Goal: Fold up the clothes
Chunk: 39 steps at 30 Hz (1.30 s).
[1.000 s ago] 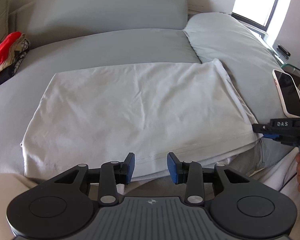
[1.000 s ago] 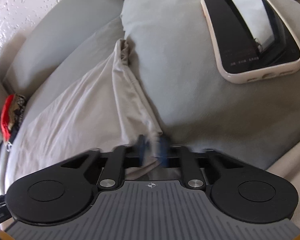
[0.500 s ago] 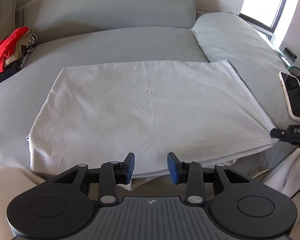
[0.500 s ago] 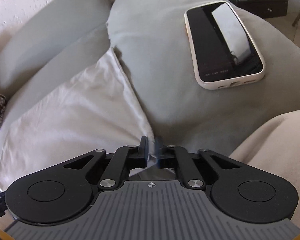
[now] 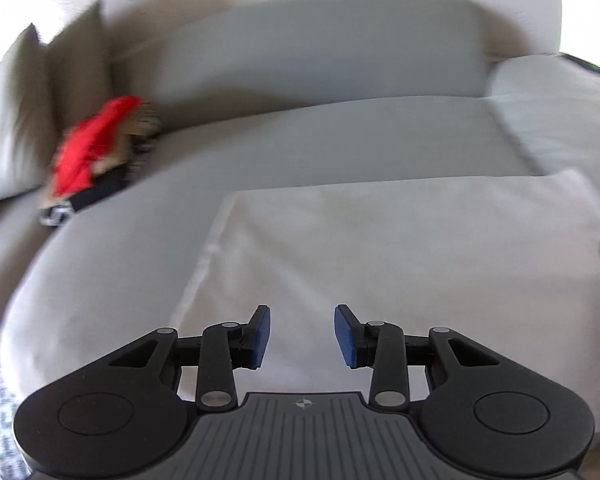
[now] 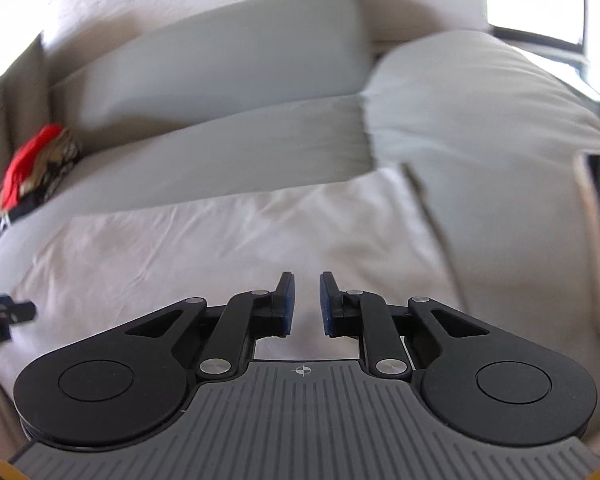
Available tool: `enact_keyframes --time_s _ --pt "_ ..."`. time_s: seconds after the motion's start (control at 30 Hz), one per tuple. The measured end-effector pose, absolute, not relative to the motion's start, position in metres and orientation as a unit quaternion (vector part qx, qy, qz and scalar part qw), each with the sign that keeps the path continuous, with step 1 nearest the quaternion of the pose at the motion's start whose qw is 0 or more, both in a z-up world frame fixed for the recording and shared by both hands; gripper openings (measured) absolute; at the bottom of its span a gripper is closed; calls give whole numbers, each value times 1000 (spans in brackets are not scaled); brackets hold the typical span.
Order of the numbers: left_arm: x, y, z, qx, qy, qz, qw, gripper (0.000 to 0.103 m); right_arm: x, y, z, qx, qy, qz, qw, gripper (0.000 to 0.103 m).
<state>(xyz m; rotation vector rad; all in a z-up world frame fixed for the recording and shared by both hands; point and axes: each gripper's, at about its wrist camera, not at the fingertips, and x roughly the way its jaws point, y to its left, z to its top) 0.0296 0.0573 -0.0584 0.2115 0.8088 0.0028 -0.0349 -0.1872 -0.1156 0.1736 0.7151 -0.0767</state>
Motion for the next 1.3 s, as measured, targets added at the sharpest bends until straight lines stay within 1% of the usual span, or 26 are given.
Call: enact_keyframes --time_s 0.03,0.07,0.1,0.13,0.17,0.27,0.3,0.33,0.37,0.4,0.47,0.57,0.63,0.73,0.83,0.93,0.97,1.0,1.07,1.1,1.17,1.2,1.27,1.3 --pt "34 62 -65 107 398 13 911 35 -30 -187 -122 70 358 -38 930 14" --pt "40 69 -72 107 423 27 900 38 -29 -193 -126 55 360 -79 928 12" --pt "42 78 -72 98 430 33 897 40 -29 -198 -131 39 361 -120 924 13" --pt "44 86 -72 87 436 39 895 40 -28 -205 -136 25 361 -160 918 10" --pt "46 94 -72 77 443 45 892 40 -30 -219 -140 34 365 -204 908 0" --pt "49 106 -61 79 460 61 882 40 -37 -250 -136 106 368 -181 906 0" --pt "51 110 -58 80 465 68 879 37 -36 -249 -128 102 373 -186 903 0" --pt "53 112 -52 80 469 73 877 36 -38 -246 -120 102 364 -198 904 4" --pt "52 115 -46 74 466 72 879 35 -39 -244 -112 102 356 -210 905 17" --pt "51 119 -40 67 463 71 881 35 -41 -242 -105 103 347 -222 905 19" --pt "52 123 -27 33 450 40 891 35 -40 -241 -94 125 324 -206 915 19" --pt "69 120 -20 -27 442 -23 896 35 -19 -239 -92 177 327 -160 914 21" --pt "90 106 -28 -45 450 -56 890 35 2 -235 -99 213 346 -116 906 21" --pt "121 88 -43 -80 443 -105 887 34 28 -231 -115 255 334 -51 906 21" --pt "155 95 -71 -172 439 -141 870 31 51 -235 -136 268 318 -24 909 21" --pt "182 117 -101 -237 442 -114 858 18 67 -261 -158 272 311 -85 907 19" --pt "187 126 -105 -238 432 -92 865 15 71 -272 -165 273 308 -114 904 1" --pt "191 136 -109 -239 422 -70 872 13 69 -280 -166 278 297 -125 905 0" --pt "194 151 -111 -209 401 -14 892 10 65 -294 -168 287 277 -148 905 0" --pt "196 158 -112 -193 390 14 900 11 64 -301 -169 290 266 -159 905 0" --pt "196 172 -113 -208 378 41 901 12 56 -290 -157 230 239 -210 920 0" --pt "194 174 -110 -197 373 66 904 10 53 -284 -152 201 226 -234 924 0" --pt "188 173 -102 -157 365 142 907 6 46 -284 -146 202 236 -245 918 0" --pt "182 176 -98 -165 359 153 906 6 40 -285 -142 211 239 -241 917 0"
